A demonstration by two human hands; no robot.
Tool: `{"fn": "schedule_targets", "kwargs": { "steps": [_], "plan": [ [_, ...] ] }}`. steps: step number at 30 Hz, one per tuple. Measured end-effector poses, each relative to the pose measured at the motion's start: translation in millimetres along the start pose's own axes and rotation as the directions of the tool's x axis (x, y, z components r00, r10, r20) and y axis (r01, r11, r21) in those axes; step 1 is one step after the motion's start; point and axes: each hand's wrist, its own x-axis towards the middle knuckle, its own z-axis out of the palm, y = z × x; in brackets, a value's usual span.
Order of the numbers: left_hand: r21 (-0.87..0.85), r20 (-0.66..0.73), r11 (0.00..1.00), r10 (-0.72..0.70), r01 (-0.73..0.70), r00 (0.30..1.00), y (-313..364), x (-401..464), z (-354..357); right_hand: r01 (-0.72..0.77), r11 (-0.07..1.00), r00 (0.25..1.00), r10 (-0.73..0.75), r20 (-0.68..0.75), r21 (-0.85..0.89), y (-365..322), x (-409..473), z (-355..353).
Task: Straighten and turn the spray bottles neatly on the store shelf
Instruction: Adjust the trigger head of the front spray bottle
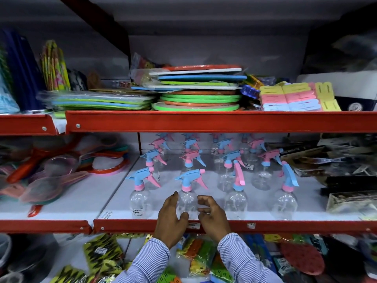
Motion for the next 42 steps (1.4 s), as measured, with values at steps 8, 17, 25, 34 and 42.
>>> {"fn": "schedule_targets", "kwargs": {
  "steps": [8, 17, 25, 34, 42],
  "plan": [
    [0.009, 0.016, 1.0, -0.013, 0.013, 1.0, -0.8, 1.5, -1.9, 0.011, 1.0, 1.0, -0.011, -0.007, 0.01, 0.7, -0.3, 0.7],
    [0.019, -0.084, 0.997, 0.072, -0.07, 0.994, -6.9, -12.1, -4.3, 0.1, 0.995, 0.988, -0.103, -0.119, -0.027, 9.3, -12.9, -6.9],
    [0.033, -0.107, 0.933, 0.359, -0.358, 0.927, 17.9, -26.7, 22.8, 0.113, 0.991, 0.849, -0.133, -0.512, -0.072, 30.3, -39.7, -57.2],
    [0.037, 0.127, 0.976, 0.209, -0.215, 0.97, 53.3, -24.5, 88.5, -0.038, 0.999, 0.957, 0.034, -0.287, -0.009, 57.7, -4.3, -113.9],
    [0.015, -0.025, 0.998, 0.064, -0.064, 0.998, 93.0, -29.3, 120.4, -0.033, 0.993, 0.996, 0.042, 0.084, -0.117, 62.2, 39.0, -137.5]
  ]
}}
